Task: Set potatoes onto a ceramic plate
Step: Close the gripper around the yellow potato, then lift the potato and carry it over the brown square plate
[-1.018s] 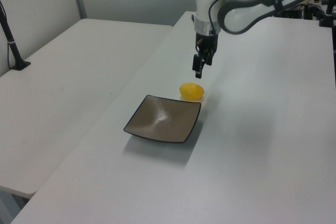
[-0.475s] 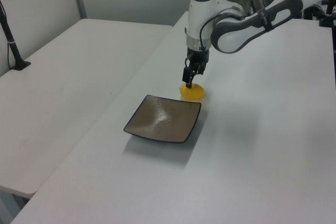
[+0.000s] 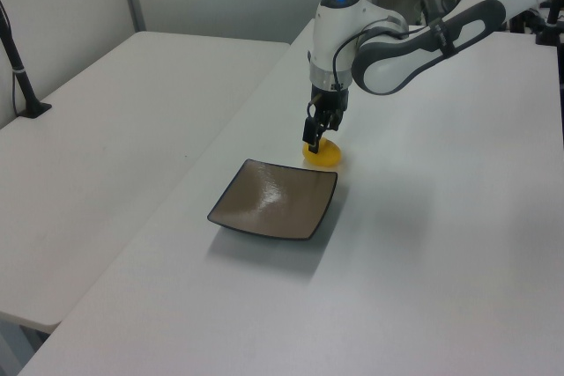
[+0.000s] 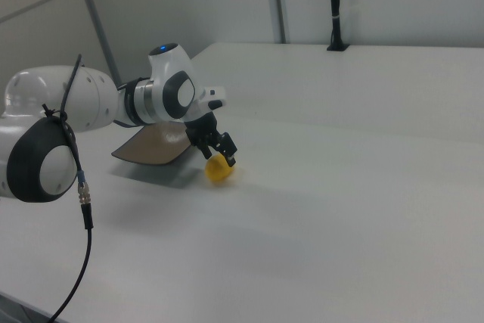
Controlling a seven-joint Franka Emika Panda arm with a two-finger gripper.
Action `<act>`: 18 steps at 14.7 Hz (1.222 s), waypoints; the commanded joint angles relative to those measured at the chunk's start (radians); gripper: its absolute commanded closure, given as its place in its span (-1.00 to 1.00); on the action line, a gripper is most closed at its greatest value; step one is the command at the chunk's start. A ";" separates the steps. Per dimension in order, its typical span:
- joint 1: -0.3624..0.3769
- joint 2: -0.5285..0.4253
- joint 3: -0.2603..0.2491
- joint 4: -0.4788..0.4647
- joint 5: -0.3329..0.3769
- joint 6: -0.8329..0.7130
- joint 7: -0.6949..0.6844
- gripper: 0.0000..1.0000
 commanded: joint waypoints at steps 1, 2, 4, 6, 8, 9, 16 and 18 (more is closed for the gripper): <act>-0.004 0.017 0.014 0.014 -0.022 0.002 0.027 -1.00; -0.002 0.029 0.014 0.014 -0.023 0.004 0.027 -1.00; -0.001 0.035 0.017 0.014 -0.026 0.005 0.025 -1.00; -0.001 0.037 0.017 0.013 -0.045 0.007 0.027 -0.61; -0.004 0.036 0.020 0.014 -0.045 0.005 0.028 0.43; -0.005 0.031 0.020 0.016 -0.040 0.004 0.028 0.44; -0.012 -0.041 0.043 0.066 -0.028 -0.050 0.108 0.37; -0.010 -0.040 0.087 0.074 -0.038 -0.042 0.149 0.36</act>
